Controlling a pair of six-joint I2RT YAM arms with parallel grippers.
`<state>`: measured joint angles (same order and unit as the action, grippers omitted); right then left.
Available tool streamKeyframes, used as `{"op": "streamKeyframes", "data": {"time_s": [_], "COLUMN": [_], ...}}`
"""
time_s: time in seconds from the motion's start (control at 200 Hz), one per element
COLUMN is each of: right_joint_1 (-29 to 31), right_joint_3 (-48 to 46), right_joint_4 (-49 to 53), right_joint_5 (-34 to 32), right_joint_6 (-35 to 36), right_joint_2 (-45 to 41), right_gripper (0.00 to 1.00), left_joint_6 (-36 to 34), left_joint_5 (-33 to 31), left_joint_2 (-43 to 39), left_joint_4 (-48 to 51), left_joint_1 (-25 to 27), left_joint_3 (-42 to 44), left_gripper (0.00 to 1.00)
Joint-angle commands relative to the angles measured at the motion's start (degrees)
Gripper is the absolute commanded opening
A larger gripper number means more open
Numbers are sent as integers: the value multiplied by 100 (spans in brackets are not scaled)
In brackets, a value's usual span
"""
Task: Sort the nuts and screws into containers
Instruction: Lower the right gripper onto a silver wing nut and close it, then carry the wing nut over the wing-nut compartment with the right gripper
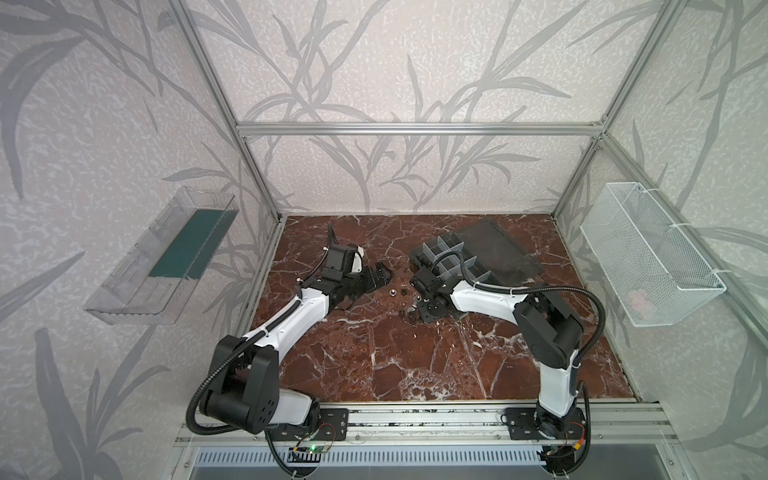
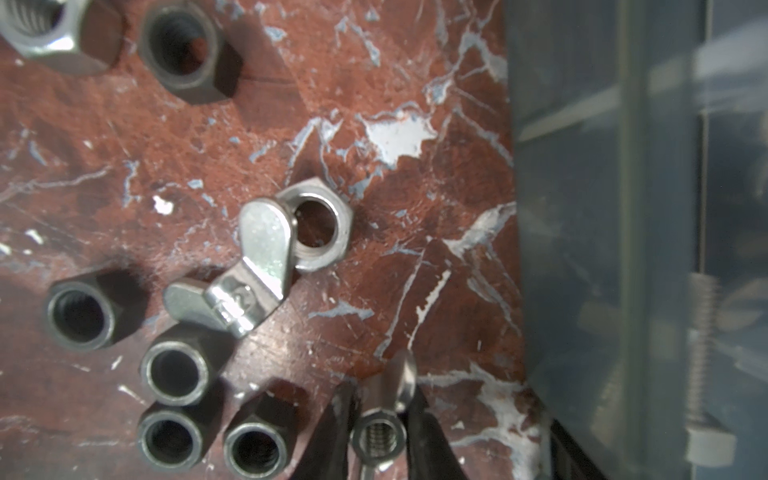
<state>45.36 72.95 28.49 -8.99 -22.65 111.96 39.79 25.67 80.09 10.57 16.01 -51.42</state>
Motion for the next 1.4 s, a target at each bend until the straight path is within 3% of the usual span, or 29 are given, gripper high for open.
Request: {"op": "streamKeyframes", "data": {"time_s": [0.0,0.14,0.65,0.945,1.395], "right_joint_1": [-28,-28,-127,-707,-1913], "right_joint_3": [22,111,646,760,459], "right_joint_4": [43,100,262,143,-204], "right_joint_5": [-21,-23,-33,73,328], "right_joint_6": [39,86,356,649,845], "right_joint_2": [18,-84,-617,-1086,-1096], "right_gripper": [18,13,11,11,11], "left_joint_6": [77,97,99,483,18], "left_joint_5": [72,127,399,234,275], "left_joint_2": [-91,-123,-531,-651,443], "left_joint_4": [-146,-222,-689,-1330,-1479], "left_joint_1": [-45,-45,-28,218,976], "left_joint_3": [-13,8,225,391,-786], "left_gripper": [99,99,99,100,100]}}
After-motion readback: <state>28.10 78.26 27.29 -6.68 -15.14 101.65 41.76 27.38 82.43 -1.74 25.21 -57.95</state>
